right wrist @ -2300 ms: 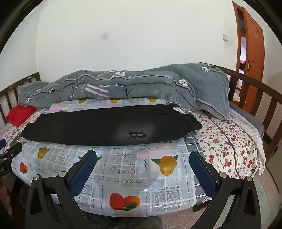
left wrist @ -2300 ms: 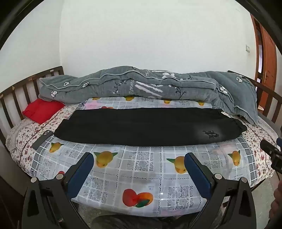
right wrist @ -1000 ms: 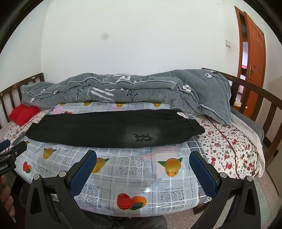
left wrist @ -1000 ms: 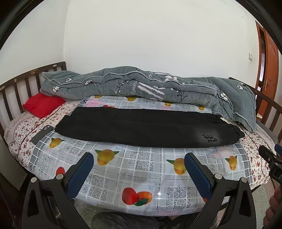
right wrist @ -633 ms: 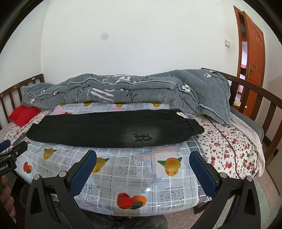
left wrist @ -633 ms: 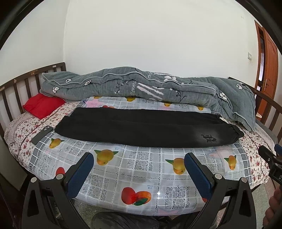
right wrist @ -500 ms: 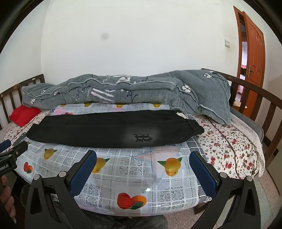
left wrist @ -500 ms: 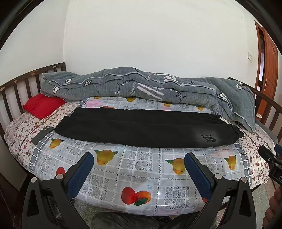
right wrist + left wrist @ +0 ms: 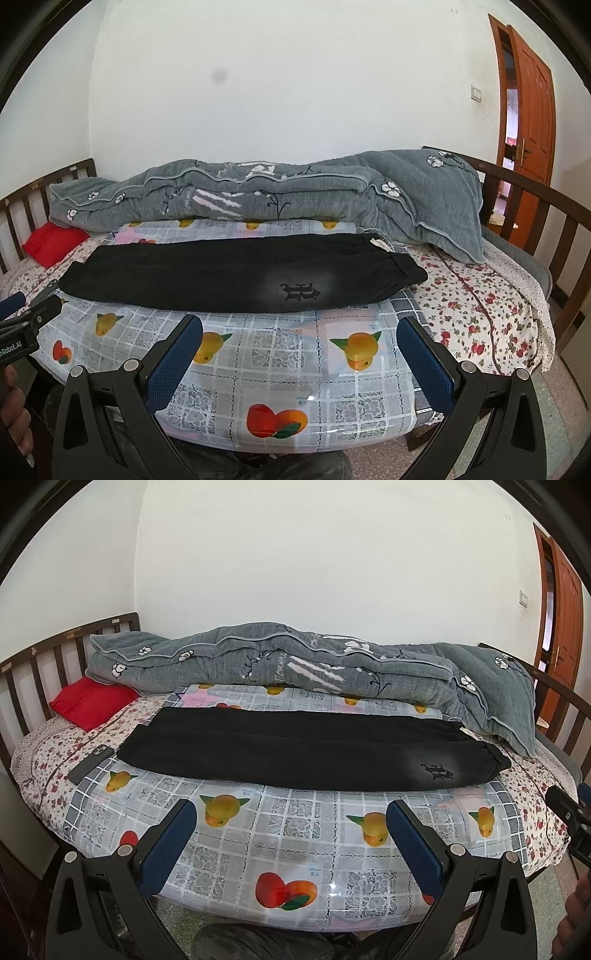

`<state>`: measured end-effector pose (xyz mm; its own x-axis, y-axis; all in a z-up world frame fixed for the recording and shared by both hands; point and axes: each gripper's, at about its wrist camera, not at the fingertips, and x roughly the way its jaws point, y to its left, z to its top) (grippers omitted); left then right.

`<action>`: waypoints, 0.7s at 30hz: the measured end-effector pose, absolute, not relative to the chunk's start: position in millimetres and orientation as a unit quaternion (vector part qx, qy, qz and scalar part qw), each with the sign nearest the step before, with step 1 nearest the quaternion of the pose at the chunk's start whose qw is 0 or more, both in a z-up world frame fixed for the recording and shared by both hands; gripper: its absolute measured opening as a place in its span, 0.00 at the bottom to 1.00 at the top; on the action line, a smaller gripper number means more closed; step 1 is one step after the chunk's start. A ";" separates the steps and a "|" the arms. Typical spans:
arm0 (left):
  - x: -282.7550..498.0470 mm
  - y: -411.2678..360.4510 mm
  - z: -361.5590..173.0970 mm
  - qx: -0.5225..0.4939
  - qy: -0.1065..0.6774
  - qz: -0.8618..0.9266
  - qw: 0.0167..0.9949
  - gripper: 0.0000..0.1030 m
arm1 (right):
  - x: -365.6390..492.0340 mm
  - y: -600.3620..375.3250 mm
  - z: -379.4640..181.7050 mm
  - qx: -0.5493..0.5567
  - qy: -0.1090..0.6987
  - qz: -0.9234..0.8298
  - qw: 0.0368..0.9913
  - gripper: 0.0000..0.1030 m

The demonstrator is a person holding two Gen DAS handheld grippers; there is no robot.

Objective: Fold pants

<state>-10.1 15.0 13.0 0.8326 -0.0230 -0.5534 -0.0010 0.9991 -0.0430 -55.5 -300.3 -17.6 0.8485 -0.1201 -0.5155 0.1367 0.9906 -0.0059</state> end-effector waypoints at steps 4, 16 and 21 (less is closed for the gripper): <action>-10.5 15.1 12.5 -0.022 0.289 -0.006 0.957 1.00 | -57.8 -301.9 -16.1 0.018 0.266 -0.067 0.962 1.00; -10.6 15.5 16.2 -0.022 0.288 -0.006 0.957 1.00 | -62.2 -304.3 -14.4 0.017 0.263 -0.066 0.963 1.00; -9.2 14.4 17.6 -0.021 0.288 -0.008 0.957 1.00 | -62.9 -306.2 -13.5 0.015 0.262 -0.062 0.963 1.00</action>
